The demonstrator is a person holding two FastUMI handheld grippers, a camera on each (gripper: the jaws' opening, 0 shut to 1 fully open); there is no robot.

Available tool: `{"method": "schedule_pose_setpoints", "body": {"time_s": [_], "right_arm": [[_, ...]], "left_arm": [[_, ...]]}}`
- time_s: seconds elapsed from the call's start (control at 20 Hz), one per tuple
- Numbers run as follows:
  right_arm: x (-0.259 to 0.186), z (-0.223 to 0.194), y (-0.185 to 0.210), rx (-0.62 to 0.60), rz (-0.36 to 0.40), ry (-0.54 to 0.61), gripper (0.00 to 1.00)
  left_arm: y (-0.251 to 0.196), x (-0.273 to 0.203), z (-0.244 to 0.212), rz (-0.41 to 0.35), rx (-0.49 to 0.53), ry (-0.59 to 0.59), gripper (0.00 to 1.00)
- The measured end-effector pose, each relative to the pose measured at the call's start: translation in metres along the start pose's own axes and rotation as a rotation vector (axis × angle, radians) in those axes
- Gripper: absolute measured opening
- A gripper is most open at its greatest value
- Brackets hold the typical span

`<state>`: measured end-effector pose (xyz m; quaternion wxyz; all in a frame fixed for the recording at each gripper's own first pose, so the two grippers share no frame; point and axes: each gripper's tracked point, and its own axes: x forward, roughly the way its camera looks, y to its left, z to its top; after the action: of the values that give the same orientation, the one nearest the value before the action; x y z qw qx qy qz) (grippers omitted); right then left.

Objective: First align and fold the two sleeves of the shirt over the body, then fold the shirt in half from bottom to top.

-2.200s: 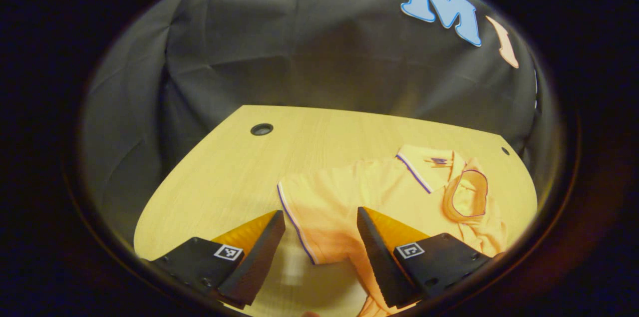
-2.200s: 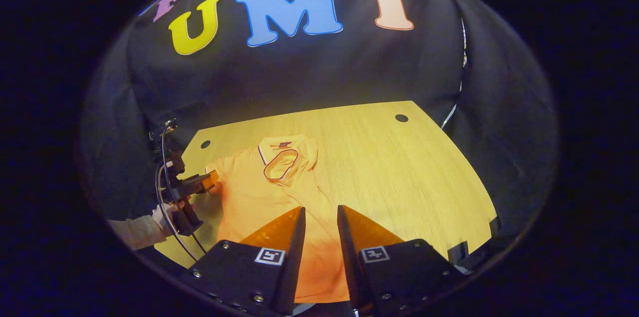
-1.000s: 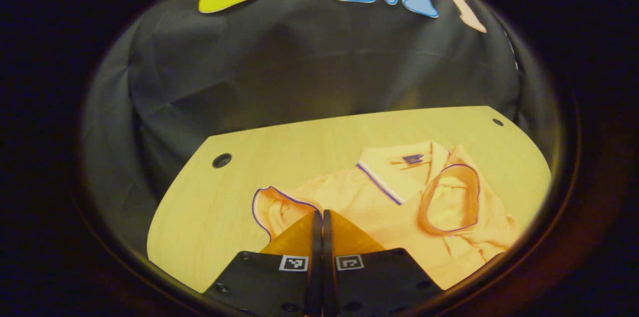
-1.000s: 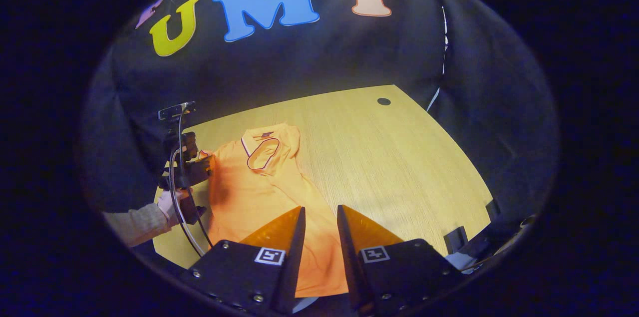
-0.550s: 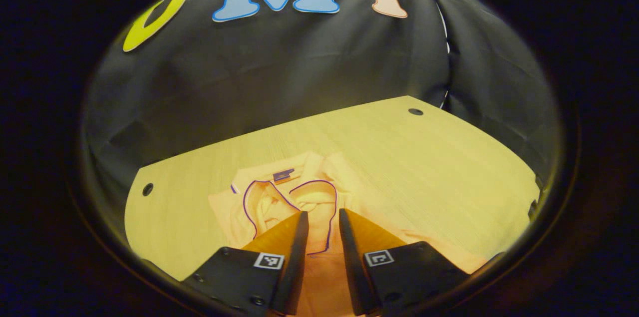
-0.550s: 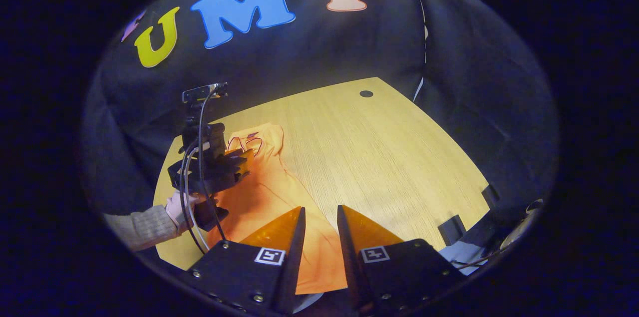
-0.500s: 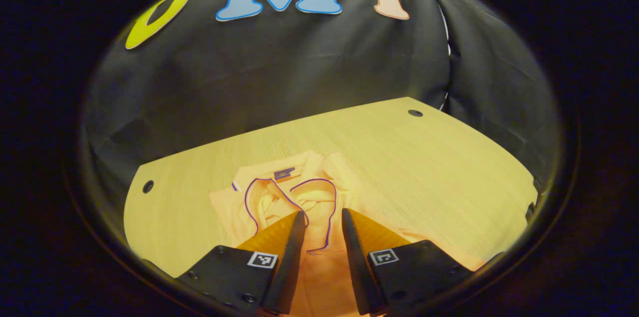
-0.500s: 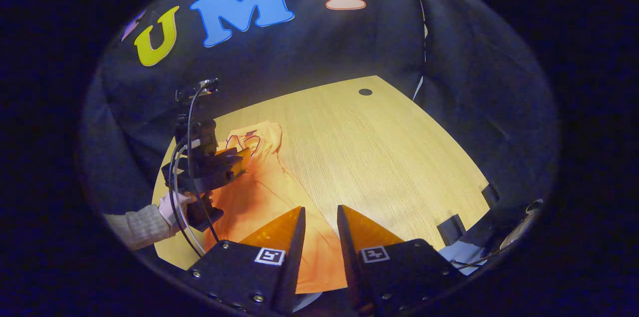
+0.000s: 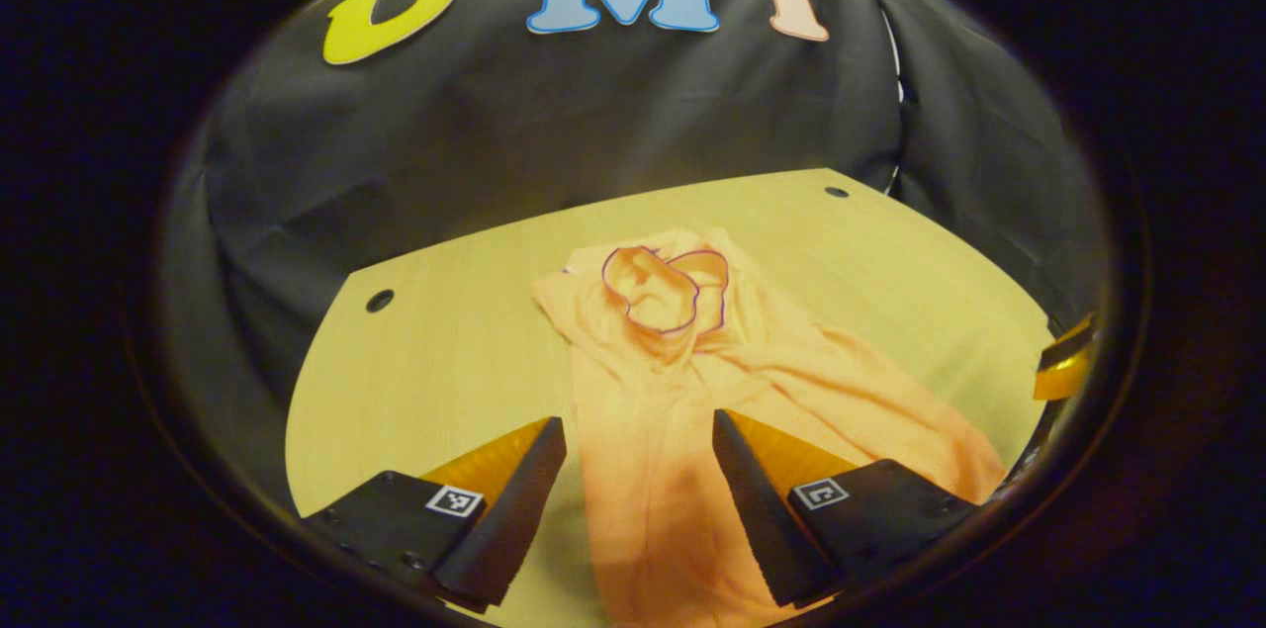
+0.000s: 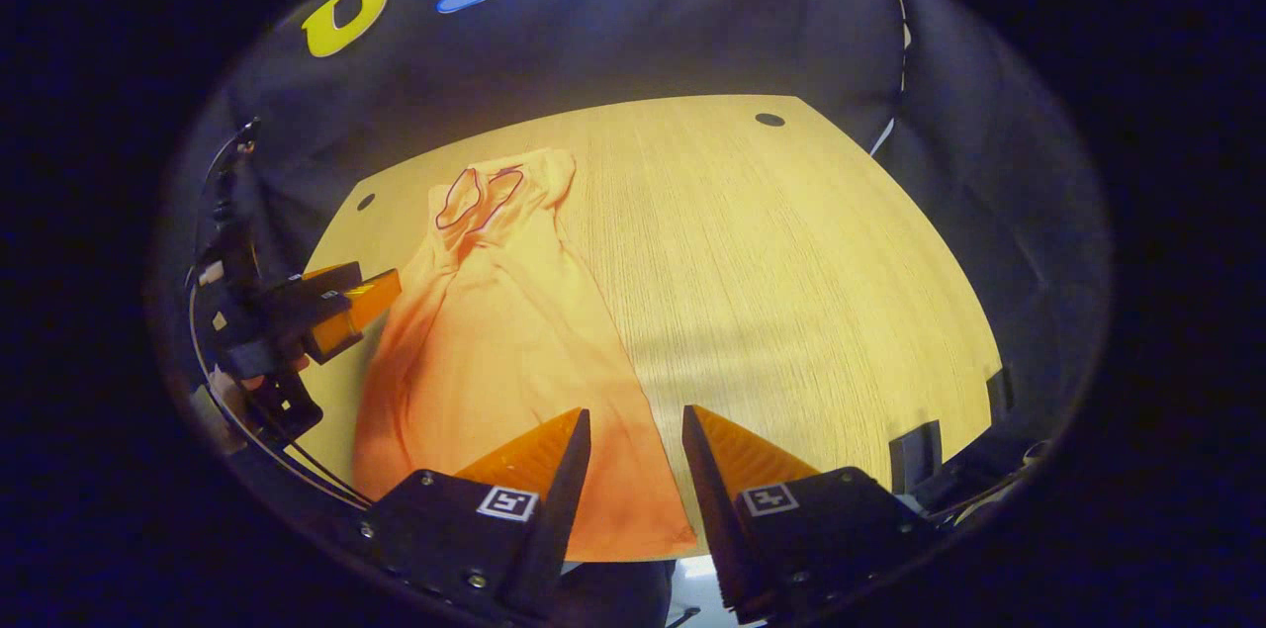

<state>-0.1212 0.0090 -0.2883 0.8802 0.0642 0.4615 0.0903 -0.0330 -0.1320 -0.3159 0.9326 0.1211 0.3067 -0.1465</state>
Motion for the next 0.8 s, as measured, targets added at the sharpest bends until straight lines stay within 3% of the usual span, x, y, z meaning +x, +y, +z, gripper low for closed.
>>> {"method": "schedule_pose_setpoints", "body": {"time_s": [0.05,0.1,0.15,0.4,0.5,0.8], "right_arm": [[0.007,-0.009,0.0,-0.023,0.006,0.024,0.6],[0.012,-0.015,0.0,-0.042,0.009,0.044,0.58],[0.016,-0.022,-0.002,-0.058,0.008,0.064,0.63],[0.034,-0.056,-0.002,-0.119,0.023,0.155,0.64],[0.036,-0.065,-0.002,-0.149,0.024,0.178,0.64],[0.041,-0.087,0.0,-0.211,0.038,0.235,0.64]], "left_arm": [[0.003,-0.014,-0.017,0.005,-0.005,0.024,0.94],[0.004,-0.028,-0.034,0.005,-0.017,0.049,1.0],[0.005,-0.039,-0.05,0.009,-0.028,0.073,0.98],[0.007,-0.084,-0.118,0.045,-0.092,0.168,1.0],[0.003,-0.092,-0.134,0.044,-0.106,0.191,0.97],[-0.005,-0.105,-0.181,0.057,-0.188,0.269,1.0]]}}
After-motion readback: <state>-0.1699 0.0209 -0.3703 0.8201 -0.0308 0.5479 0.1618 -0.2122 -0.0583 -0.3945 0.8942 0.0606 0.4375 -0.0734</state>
